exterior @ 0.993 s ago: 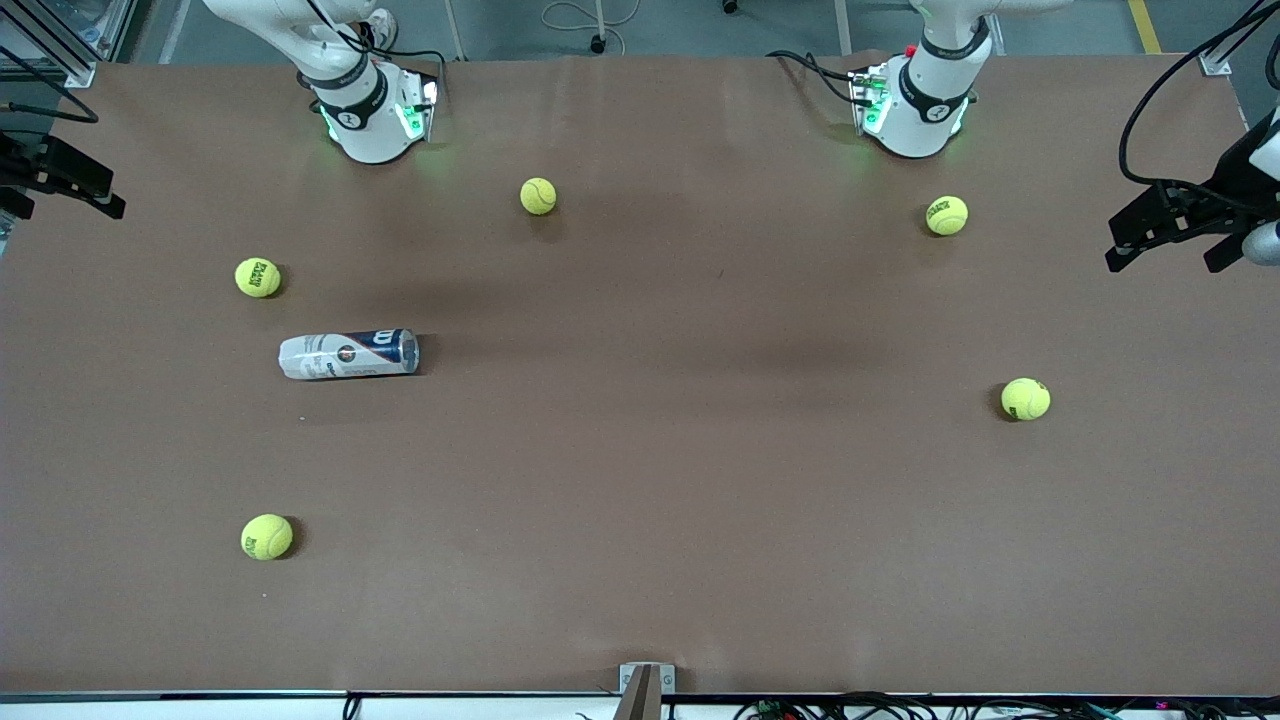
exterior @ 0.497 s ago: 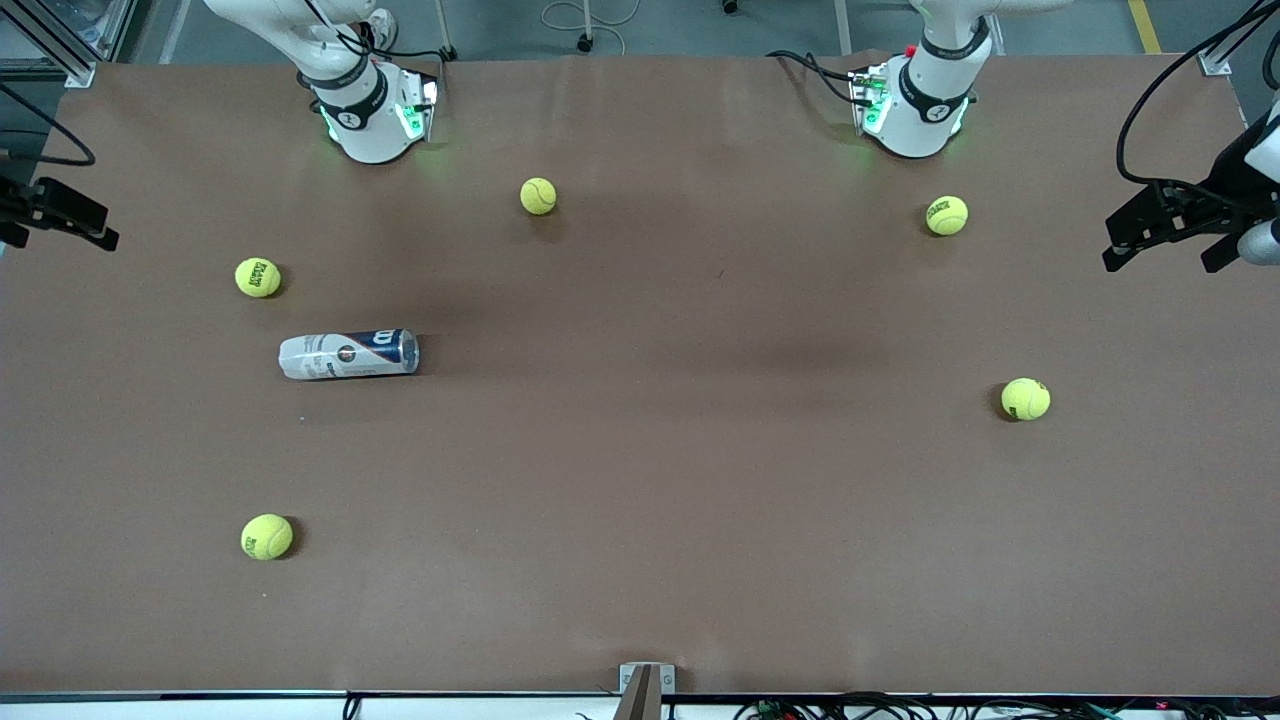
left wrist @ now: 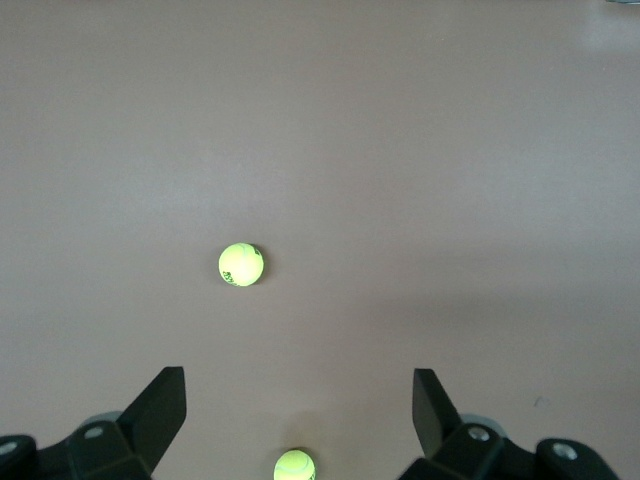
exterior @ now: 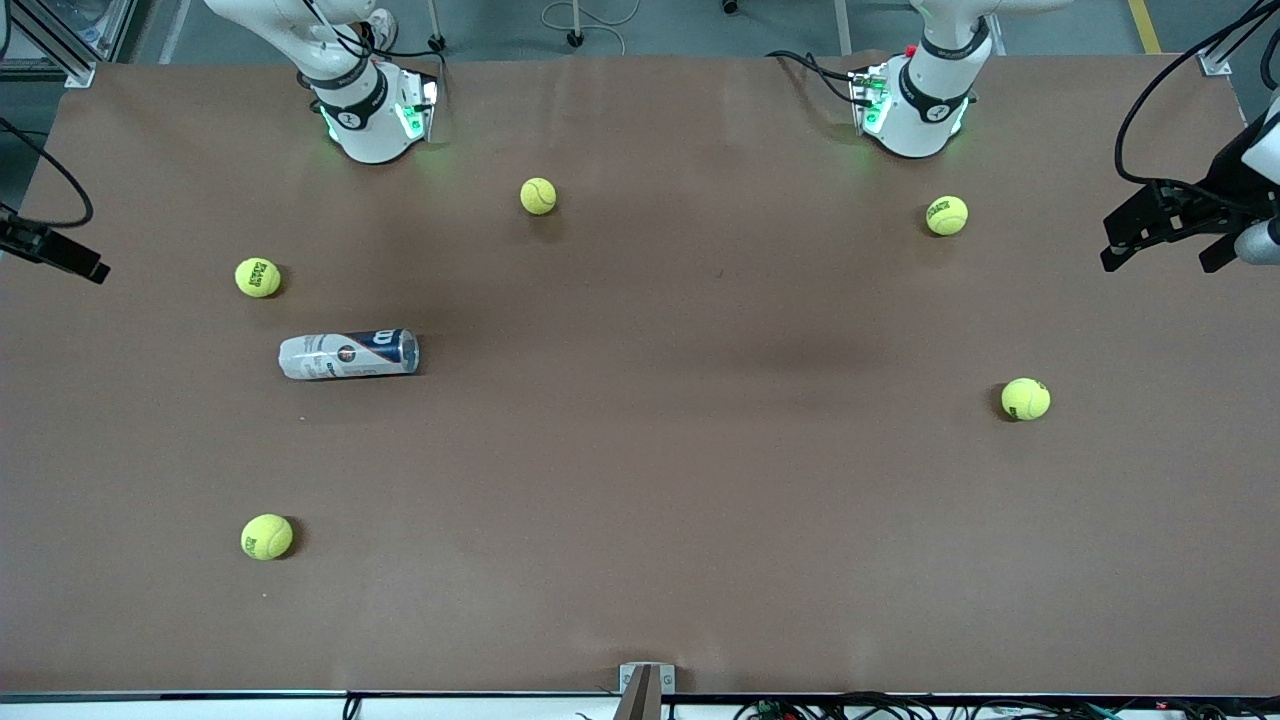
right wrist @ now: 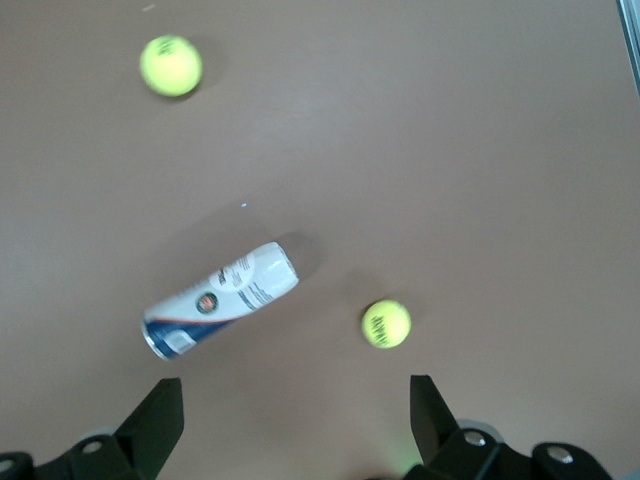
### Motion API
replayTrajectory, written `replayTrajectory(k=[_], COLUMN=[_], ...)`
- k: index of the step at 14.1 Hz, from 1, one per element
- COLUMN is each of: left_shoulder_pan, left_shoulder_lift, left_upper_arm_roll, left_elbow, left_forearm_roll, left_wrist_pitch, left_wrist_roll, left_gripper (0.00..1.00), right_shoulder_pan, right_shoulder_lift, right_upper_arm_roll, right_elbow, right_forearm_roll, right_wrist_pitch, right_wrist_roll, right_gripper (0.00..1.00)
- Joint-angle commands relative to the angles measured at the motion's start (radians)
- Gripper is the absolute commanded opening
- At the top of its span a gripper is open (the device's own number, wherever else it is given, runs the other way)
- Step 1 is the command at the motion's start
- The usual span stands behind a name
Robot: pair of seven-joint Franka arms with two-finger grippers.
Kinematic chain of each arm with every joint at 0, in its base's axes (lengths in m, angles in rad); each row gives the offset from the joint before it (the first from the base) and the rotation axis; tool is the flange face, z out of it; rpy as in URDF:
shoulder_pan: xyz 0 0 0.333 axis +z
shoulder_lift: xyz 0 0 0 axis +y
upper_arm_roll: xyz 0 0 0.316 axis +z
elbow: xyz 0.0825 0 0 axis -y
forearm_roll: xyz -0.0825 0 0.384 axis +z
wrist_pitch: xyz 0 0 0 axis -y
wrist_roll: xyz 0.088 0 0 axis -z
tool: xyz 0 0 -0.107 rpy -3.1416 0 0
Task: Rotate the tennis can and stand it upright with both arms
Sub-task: 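Reach the right gripper down to the end of the white can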
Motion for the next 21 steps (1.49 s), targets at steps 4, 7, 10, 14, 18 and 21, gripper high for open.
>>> replayTrajectory(k=[4, 7, 10, 14, 18, 21], left_shoulder_pan=[0.0, 0.0, 0.0, 0.0, -0.001, 0.0], left_shoulder_lift=[-0.012, -0.012, -0.012, -0.012, -0.012, -0.012], left_upper_arm_roll=[-0.005, -0.005, -0.005, -0.005, -0.005, -0.005], left_elbow=[-0.007, -0.007, -0.007, -0.008, -0.008, -0.008], left_forearm_roll=[0.015, 0.015, 0.015, 0.015, 0.015, 0.014], left_wrist_pitch=[-0.001, -0.003, -0.003, -0.004, -0.004, -0.004], left_wrist_roll=[-0.002, -0.002, -0.001, 0.002, -0.001, 0.001], left_gripper=[1.0, 1.0, 1.0, 1.0, 1.0, 1.0], right_shoulder_pan=[0.027, 0.031, 0.036, 0.051, 0.044, 0.045], right_shoulder_lift=[0.072, 0.075, 0.072, 0.061, 0.077, 0.142], right_upper_arm_roll=[0.01, 0.01, 0.009, 0.007, 0.004, 0.004], right_elbow=[-0.027, -0.11, -0.236, -0.394, -0.481, -0.495], right_forearm_roll=[0.141, 0.146, 0.144, 0.128, 0.121, 0.082], right_wrist_pitch=[-0.001, 0.062, 0.158, 0.308, 0.43, 0.543], right_wrist_roll=[0.603, 0.723, 0.861, 0.972, 1.023, 1.102], right_gripper=[1.0, 1.0, 1.0, 1.0, 1.0, 1.0])
